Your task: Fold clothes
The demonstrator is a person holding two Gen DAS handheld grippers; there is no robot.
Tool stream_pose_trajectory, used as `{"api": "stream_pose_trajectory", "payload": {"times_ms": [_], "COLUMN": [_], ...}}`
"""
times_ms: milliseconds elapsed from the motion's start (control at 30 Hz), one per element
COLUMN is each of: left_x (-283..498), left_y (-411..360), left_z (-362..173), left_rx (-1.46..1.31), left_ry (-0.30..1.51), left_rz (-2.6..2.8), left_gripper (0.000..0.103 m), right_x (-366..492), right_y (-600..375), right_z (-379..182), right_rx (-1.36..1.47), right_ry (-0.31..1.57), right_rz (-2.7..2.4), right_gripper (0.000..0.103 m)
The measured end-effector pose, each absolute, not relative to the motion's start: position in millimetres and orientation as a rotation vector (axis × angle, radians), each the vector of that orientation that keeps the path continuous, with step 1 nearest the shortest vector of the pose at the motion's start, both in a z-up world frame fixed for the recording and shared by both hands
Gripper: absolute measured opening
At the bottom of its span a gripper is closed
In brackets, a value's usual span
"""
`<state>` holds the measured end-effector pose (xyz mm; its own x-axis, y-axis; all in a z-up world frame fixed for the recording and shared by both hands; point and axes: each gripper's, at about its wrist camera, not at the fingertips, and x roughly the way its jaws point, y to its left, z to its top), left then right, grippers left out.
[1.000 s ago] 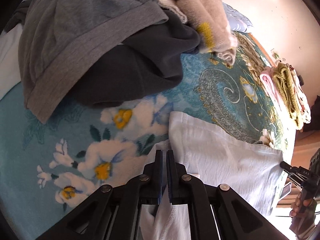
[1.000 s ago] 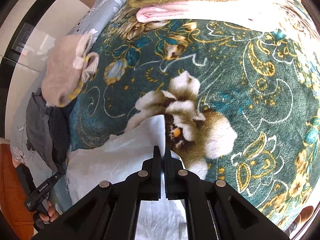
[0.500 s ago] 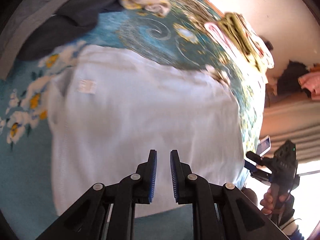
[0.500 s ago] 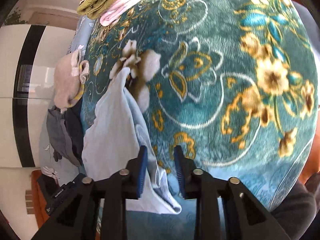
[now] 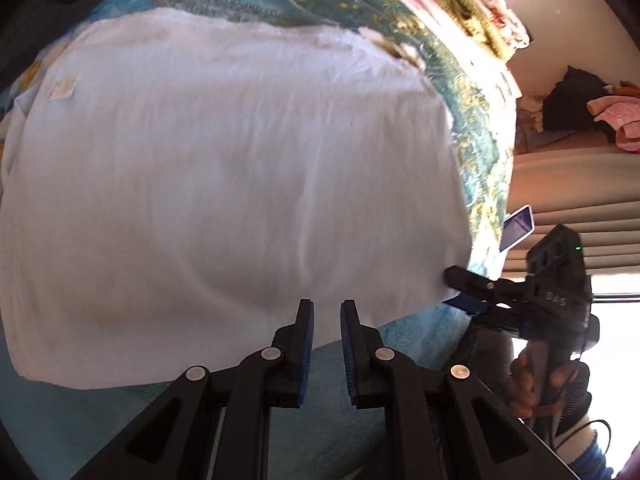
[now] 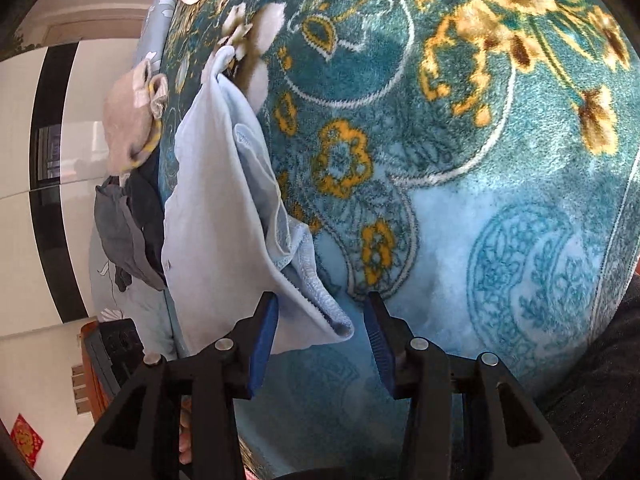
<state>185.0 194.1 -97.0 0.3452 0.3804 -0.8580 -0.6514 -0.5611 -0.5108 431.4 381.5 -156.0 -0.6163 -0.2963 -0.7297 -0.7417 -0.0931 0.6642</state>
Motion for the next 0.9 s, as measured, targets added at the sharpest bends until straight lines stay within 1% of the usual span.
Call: {"api": "stream_pose_trajectory", "payload": {"times_ms": [100, 233, 367, 467, 600, 700, 867, 900], "left_x": [186.9, 196.2, 200.9, 201.5, 198.9, 193.2, 185.5, 185.4], "left_y": [200.4, 201.3, 195.2, 193.5, 194.2, 195.3, 194.3, 192.3], "left_z": [-93.5, -107.0, -117.8, -122.2, -110.9, -98.5, -111.6, -115.9], "left_rx": [-1.660, -1.690, -1.721, -1.737, -1.707, -1.656, -1.686, -1.697], "left_ry": [0.271, 0.306, 0.321, 0.320, 0.276, 0.234, 0.253, 0.256], "left_rz": [1.377, 1.358, 1.365, 1.369, 1.370, 1.387, 1.386, 1.382], "left_gripper": [0.018, 0.018, 0.018, 0.018, 0.018, 0.018, 0.018, 0.018], "right_x": [432.0, 434.2, 432.2, 430.6, 422.2, 418.1, 418.2, 418.7], "right_y": [380.3, 383.0, 381.8, 379.9, 376.7, 375.4, 374.6, 374.6], "right_z": [-161.9, -168.4, -166.4, -165.1, -163.7, -163.8, -163.9, -162.6], "right_rx": [-1.131, -1.095, -1.074, -1.012, -1.016, -1.026, -1.014, -1.004], "right_ry": [1.859, 1.902, 1.901, 1.941, 1.924, 1.916, 1.906, 1.903], "right_rz": [1.752, 1.726, 1.723, 1.722, 1.722, 1.720, 1.702, 1.703], "right_gripper": [0.046, 0.046, 0.046, 0.043, 0.032, 0.029, 0.022, 0.018]}}
